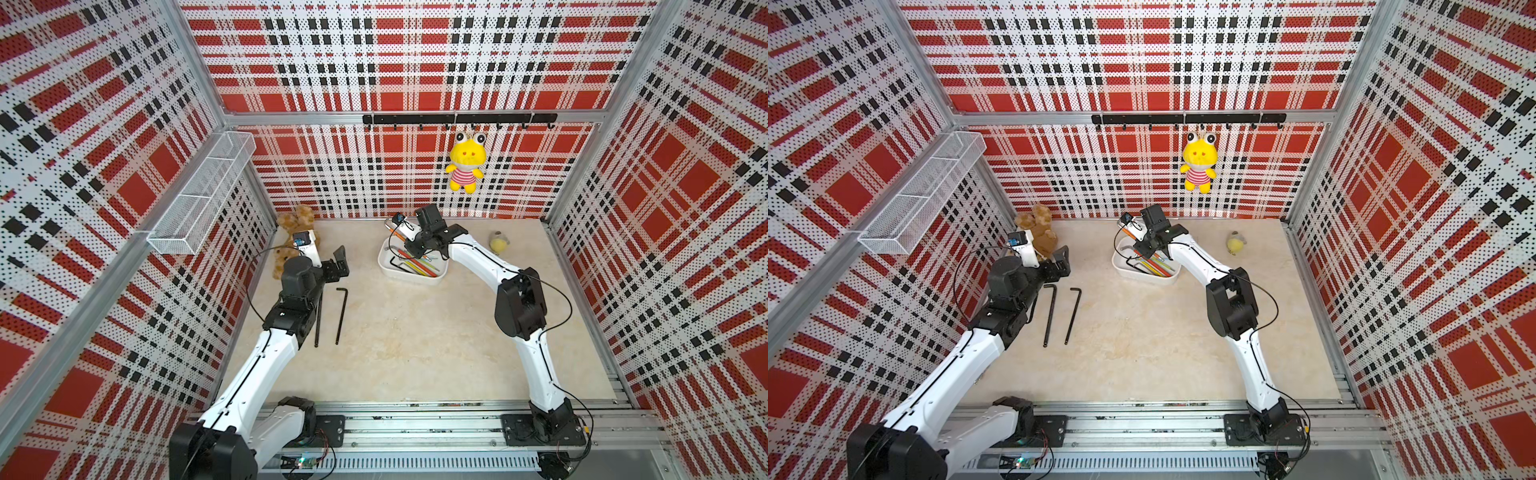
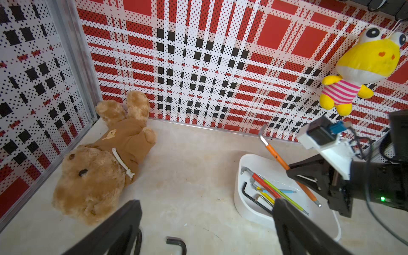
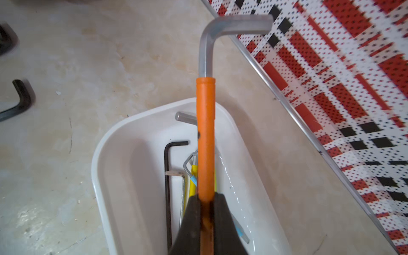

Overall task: Put the hex key on the desktop into the storage box
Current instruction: Place the Allen key in the storage box.

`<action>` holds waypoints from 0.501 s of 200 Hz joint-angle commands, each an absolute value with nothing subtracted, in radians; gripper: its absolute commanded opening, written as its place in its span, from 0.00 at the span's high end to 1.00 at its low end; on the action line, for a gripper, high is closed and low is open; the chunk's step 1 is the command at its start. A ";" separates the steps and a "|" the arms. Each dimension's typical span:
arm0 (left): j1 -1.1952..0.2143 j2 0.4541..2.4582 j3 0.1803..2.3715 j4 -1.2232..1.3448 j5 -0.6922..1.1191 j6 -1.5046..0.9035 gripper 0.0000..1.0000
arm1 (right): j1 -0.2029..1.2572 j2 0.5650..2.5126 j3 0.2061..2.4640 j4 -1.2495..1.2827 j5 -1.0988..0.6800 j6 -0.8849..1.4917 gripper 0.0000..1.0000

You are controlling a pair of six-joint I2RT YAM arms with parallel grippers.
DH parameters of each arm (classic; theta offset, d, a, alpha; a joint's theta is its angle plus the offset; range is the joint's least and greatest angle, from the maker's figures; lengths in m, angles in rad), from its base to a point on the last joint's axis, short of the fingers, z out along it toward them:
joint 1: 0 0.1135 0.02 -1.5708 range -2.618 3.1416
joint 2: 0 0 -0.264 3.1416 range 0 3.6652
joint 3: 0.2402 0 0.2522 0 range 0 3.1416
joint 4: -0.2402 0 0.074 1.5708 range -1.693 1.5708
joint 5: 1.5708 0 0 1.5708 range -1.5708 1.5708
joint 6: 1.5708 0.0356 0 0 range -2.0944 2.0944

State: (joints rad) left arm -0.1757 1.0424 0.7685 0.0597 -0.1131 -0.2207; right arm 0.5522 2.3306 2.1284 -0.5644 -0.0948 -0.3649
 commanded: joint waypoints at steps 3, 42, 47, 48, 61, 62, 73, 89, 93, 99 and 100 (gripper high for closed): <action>-0.174 1.026 0.759 0.075 -0.118 -0.215 0.00 | 0.554 2.372 2.173 -0.640 -0.148 -0.393 1.00; -0.175 1.031 0.756 0.080 -0.114 -0.215 0.00 | 0.552 2.384 2.112 -0.651 -0.154 -0.383 1.00; -0.176 1.030 0.755 0.080 -0.115 -0.215 0.00 | 0.552 2.382 2.102 -0.655 -0.157 -0.385 1.00; -0.177 1.030 0.755 0.080 -0.116 -0.215 0.00 | 0.552 2.382 2.099 -0.655 -0.157 -0.385 1.00; -0.177 1.026 0.753 0.081 -0.119 -0.215 0.00 | 0.552 2.378 2.080 -0.657 -0.161 -0.381 1.00; -0.178 1.026 0.753 0.081 -0.119 -0.215 0.00 | 0.552 2.378 2.078 -0.657 -0.161 -0.380 1.00; -0.177 1.024 0.753 0.081 -0.120 -0.215 0.00 | 0.552 2.378 2.067 -0.656 -0.159 -0.378 1.00; -0.178 1.025 0.753 0.083 -0.118 -0.215 0.00 | 0.552 2.388 2.067 -0.666 -0.145 -0.376 1.00; -0.178 1.025 0.753 0.082 -0.117 -0.214 0.00 | 0.552 2.393 2.071 -0.674 -0.144 -0.374 1.00; -0.179 1.025 0.753 0.083 -0.116 -0.215 0.00 | 0.552 2.398 2.075 -0.682 -0.144 -0.374 1.00; -0.179 1.025 0.753 0.083 -0.115 -0.214 0.00 | 0.552 2.399 2.075 -0.683 -0.144 -0.374 1.00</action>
State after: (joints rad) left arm -0.1757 1.0424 0.7650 0.0597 -0.1131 -0.2203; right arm 0.5529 2.3852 2.0628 -0.6670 -0.1387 -0.3771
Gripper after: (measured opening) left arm 0.999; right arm 0.128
